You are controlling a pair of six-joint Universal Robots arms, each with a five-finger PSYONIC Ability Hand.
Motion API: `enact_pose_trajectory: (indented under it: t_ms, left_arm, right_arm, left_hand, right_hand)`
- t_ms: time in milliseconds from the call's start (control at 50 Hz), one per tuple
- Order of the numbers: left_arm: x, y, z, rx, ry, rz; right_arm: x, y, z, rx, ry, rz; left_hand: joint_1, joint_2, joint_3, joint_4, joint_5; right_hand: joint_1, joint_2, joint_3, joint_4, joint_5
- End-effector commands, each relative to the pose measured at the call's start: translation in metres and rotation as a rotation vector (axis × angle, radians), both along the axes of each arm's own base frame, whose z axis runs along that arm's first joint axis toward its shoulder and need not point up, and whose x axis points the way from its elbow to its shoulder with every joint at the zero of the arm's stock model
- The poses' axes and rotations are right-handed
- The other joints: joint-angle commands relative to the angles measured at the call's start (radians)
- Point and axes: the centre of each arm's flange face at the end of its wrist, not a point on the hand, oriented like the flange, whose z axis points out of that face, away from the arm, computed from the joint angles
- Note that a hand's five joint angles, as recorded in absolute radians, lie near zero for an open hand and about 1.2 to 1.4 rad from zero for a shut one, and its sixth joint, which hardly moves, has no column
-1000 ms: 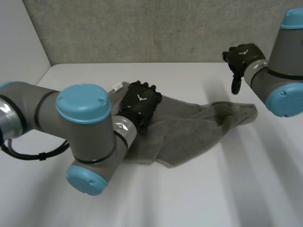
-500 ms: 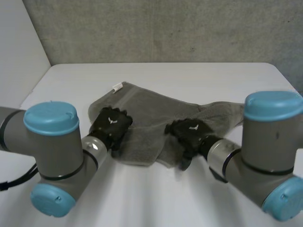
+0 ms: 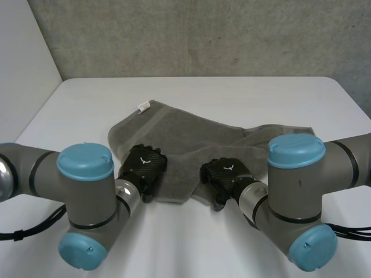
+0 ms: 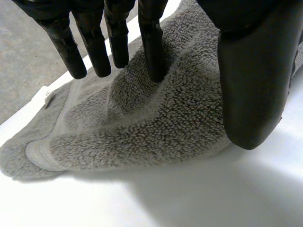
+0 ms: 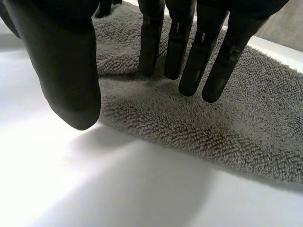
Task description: Fold the towel.
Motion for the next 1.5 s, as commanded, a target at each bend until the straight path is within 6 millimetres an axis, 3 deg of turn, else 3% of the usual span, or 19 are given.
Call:
enact_pose_trajectory:
  t_ms: [20, 280, 340, 380, 480, 1000, 1160, 1180, 1220, 1280, 1320, 1340, 1380, 1400, 1440, 1460, 1480, 1500]
  left_arm:
    - [-0.01, 0.003, -0.007, 0.007, -0.006, -0.028]
    - [-0.012, 0.001, -0.012, 0.011, -0.008, -0.031]
    - [-0.013, 0.001, -0.013, 0.012, -0.009, -0.031]
    - [-0.013, 0.0, -0.012, 0.009, -0.008, -0.033]
    - [-0.014, -0.003, -0.008, -0.004, 0.0, -0.027]
    - [-0.012, -0.01, 0.038, -0.034, 0.162, 0.027]
    - [-0.009, -0.011, 0.05, -0.048, 0.184, 0.035]
    - [-0.008, -0.012, 0.051, -0.048, 0.187, 0.041]
    - [-0.006, -0.014, 0.051, -0.048, 0.189, 0.049]
    - [-0.003, -0.018, 0.052, -0.052, 0.187, 0.06]
    - [0.003, -0.026, 0.056, -0.061, 0.191, 0.082]
    - [0.003, -0.026, 0.056, -0.062, 0.191, 0.083]
    - [0.013, -0.035, 0.071, -0.098, 0.209, 0.113]
    - [0.013, -0.035, 0.071, -0.098, 0.209, 0.113]
    - [0.02, -0.039, 0.094, -0.146, 0.232, 0.127]
    - [0.02, -0.039, 0.094, -0.146, 0.232, 0.127]
    - [0.022, -0.039, 0.11, -0.175, 0.252, 0.126]
    - [0.022, -0.039, 0.11, -0.176, 0.252, 0.126]
  right_arm:
    - [0.002, -0.004, -0.003, -0.007, 0.001, -0.01]
    - [0.011, -0.004, -0.008, -0.007, -0.009, -0.012]
    - [0.015, -0.002, -0.01, -0.002, -0.012, -0.003]
    - [0.019, 0.0, -0.012, -0.001, -0.013, 0.006]
    - [0.021, -0.001, -0.014, -0.001, -0.013, 0.007]
    - [0.026, 0.001, -0.017, -0.023, -0.005, -0.001]
    - [0.026, 0.0, -0.018, -0.023, -0.005, -0.003]
    - [0.025, 0.0, -0.018, -0.023, -0.003, -0.003]
    - [0.024, -0.002, -0.015, -0.026, -0.006, -0.01]
    - [0.022, -0.005, -0.005, -0.041, -0.017, -0.021]
    - [0.017, -0.009, 0.035, -0.118, -0.059, -0.025]
    - [0.017, -0.01, 0.035, -0.119, -0.059, -0.025]
    - [-0.004, -0.03, 0.087, -0.234, -0.081, -0.073]
    - [-0.005, -0.031, 0.087, -0.235, -0.081, -0.073]
    - [-0.029, -0.046, 0.136, -0.364, -0.04, -0.106]
    - [-0.029, -0.046, 0.136, -0.365, -0.04, -0.106]
    - [-0.039, -0.051, 0.161, -0.433, -0.024, -0.117]
    - [-0.039, -0.051, 0.161, -0.433, -0.024, -0.117]
  left_hand:
    - [0.022, 0.028, 0.026, 0.042, 0.018]
    - [0.198, 0.204, 0.202, 0.218, 0.195]
    - [0.398, 0.404, 0.402, 0.418, 0.394]
    - [0.652, 0.658, 0.656, 0.672, 0.648]
    - [0.855, 0.862, 0.859, 0.876, 0.852]
    - [0.862, 0.868, 0.866, 0.882, 0.858]
    - [0.862, 0.868, 0.866, 0.882, 0.858]
    - [0.862, 0.868, 0.866, 0.882, 0.858]
    - [0.862, 0.868, 0.866, 0.882, 0.858]
    - [0.862, 0.868, 0.866, 0.882, 0.858]
    - [0.864, 0.871, 0.868, 0.885, 0.861]
    - [0.864, 0.871, 0.868, 0.885, 0.861]
    - [0.867, 0.874, 0.871, 0.888, 0.864]
    - [0.867, 0.874, 0.871, 0.888, 0.864]
    - [0.867, 0.874, 0.871, 0.888, 0.864]
    - [0.867, 0.874, 0.871, 0.888, 0.864]
    - [0.867, 0.874, 0.871, 0.888, 0.864]
    - [0.867, 0.874, 0.871, 0.888, 0.864]
  right_hand:
    - [0.043, 0.041, 0.027, 0.028, 0.026]
    - [0.108, 0.106, 0.091, 0.092, 0.09]
    - [0.108, 0.106, 0.091, 0.092, 0.09]
    - [0.108, 0.106, 0.091, 0.092, 0.09]
    - [0.108, 0.106, 0.091, 0.092, 0.09]
    - [0.357, 0.355, 0.341, 0.342, 0.34]
    - [0.671, 0.669, 0.655, 0.656, 0.654]
    - [0.792, 0.79, 0.776, 0.777, 0.775]
    - [0.794, 0.792, 0.777, 0.778, 0.776]
    - [0.794, 0.792, 0.777, 0.778, 0.776]
    - [0.794, 0.792, 0.777, 0.778, 0.776]
    - [0.794, 0.792, 0.777, 0.778, 0.776]
    - [0.794, 0.792, 0.777, 0.778, 0.776]
    - [0.794, 0.792, 0.777, 0.778, 0.776]
    - [0.794, 0.792, 0.777, 0.778, 0.776]
    - [0.794, 0.792, 0.777, 0.778, 0.776]
    - [0.794, 0.792, 0.777, 0.778, 0.776]
    - [0.794, 0.792, 0.777, 0.778, 0.776]
